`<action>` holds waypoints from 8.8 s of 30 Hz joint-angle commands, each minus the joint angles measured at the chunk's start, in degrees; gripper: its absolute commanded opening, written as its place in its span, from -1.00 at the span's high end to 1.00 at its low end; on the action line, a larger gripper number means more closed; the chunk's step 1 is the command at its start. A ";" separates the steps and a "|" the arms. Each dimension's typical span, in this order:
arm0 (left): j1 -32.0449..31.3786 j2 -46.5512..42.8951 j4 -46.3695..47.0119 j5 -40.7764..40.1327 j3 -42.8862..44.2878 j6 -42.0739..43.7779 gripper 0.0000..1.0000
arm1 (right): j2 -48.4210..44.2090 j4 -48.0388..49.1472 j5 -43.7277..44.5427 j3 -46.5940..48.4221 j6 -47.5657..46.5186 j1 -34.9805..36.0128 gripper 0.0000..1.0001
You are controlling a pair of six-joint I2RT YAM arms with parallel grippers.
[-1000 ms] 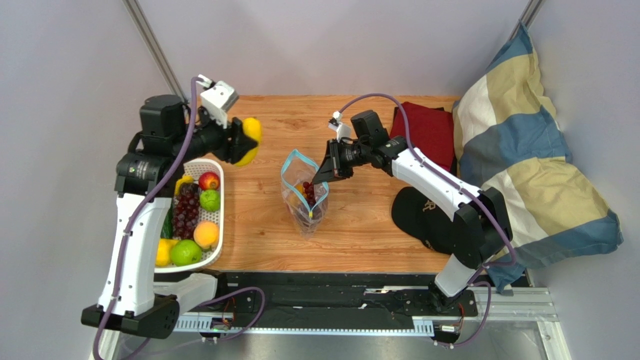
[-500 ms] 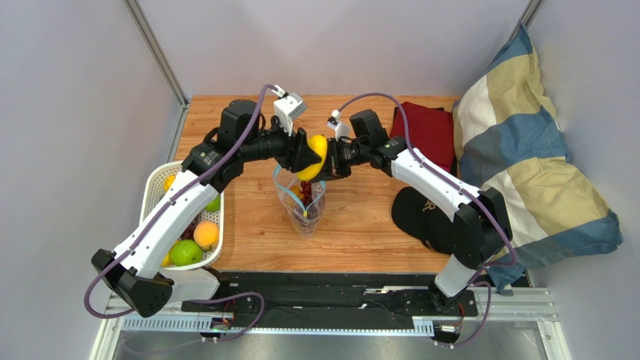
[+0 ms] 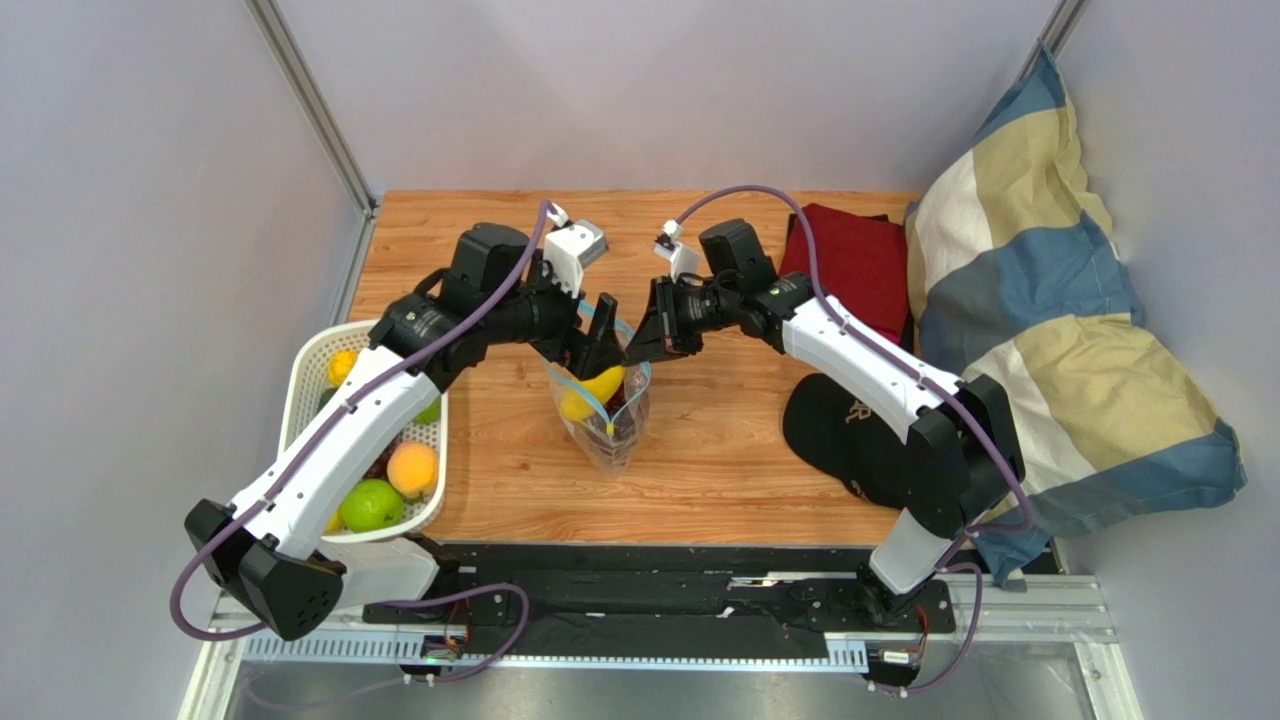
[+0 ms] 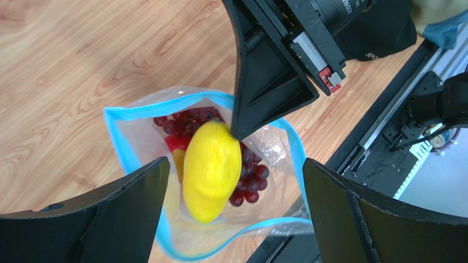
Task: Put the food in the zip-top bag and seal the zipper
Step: Place the fake fruit in the zipper food storage bag, then pick up the fake fruit from the bin, then place the fake fruit in the zipper food storage bag, then pick up the fake fruit from the bin, then place the fake fruit in the zipper food storage bag, then adjust the zipper food storage bag at the center of the board.
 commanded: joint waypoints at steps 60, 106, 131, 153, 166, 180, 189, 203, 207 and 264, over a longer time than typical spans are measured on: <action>52.11 13.50 -21.40 3.00 -7.91 61.20 0.43 | 0.10 -2.02 -0.10 4.70 -4.29 -0.47 1.00; 5.86 5.32 -29.41 12.75 18.37 22.63 -0.98 | 0.28 -1.40 0.51 5.22 -4.64 0.24 1.00; 53.52 18.83 -18.86 9.42 7.04 44.59 -0.63 | 0.80 -1.58 0.69 5.13 -5.00 0.23 1.00; 52.91 31.59 -4.36 0.62 0.80 36.68 -0.64 | 1.68 -1.23 0.42 4.34 -4.47 0.15 1.00; 50.53 33.00 1.53 -0.26 -4.12 30.27 -0.73 | 1.68 -0.79 0.51 3.64 -4.29 0.32 1.00; 50.62 19.74 -8.04 2.37 -2.91 32.99 0.09 | 1.77 -2.19 0.07 4.34 -5.43 0.15 1.00; 40.01 3.40 -20.70 16.87 11.93 31.33 0.14 | 2.56 -2.72 -0.10 5.22 -7.37 0.41 1.00; 0.27 3.28 -16.84 7.31 13.98 27.80 -0.03 | 1.59 -4.74 -1.77 6.89 -10.62 0.94 1.00; -1.15 5.22 -18.68 4.84 11.35 28.77 -0.22 | 0.72 -5.88 -1.86 7.33 -11.85 0.85 1.00; -18.99 -7.79 -25.97 -1.86 -2.76 64.68 1.00 | 5.37 -13.41 -14.08 15.40 -24.92 1.82 1.00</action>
